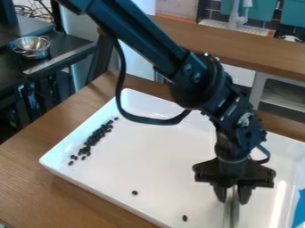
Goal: Sweep into pile
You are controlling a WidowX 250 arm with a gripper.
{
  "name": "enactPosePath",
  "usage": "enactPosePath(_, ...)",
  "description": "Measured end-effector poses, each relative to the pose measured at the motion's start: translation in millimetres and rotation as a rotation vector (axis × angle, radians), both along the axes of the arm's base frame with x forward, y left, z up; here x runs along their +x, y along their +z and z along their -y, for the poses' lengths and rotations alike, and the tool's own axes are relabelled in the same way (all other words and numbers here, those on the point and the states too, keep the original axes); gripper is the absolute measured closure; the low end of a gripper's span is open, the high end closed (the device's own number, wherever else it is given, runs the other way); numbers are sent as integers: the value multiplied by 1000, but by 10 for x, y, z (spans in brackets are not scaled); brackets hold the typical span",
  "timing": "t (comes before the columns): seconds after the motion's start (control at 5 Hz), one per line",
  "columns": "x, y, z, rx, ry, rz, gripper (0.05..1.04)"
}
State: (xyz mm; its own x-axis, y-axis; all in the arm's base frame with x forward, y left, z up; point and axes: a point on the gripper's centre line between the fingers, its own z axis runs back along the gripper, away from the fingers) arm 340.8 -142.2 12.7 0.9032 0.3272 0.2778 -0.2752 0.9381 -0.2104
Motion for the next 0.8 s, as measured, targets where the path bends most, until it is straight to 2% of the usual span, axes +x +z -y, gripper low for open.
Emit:
enactPosePath(0.2,-103,-84,-90,4,-18,8,736)
enactPosePath(0.6,-220,-84,-655,16,-50,24,736)
enactPosePath(0.8,-228,-91,-922,72,-94,41,736)
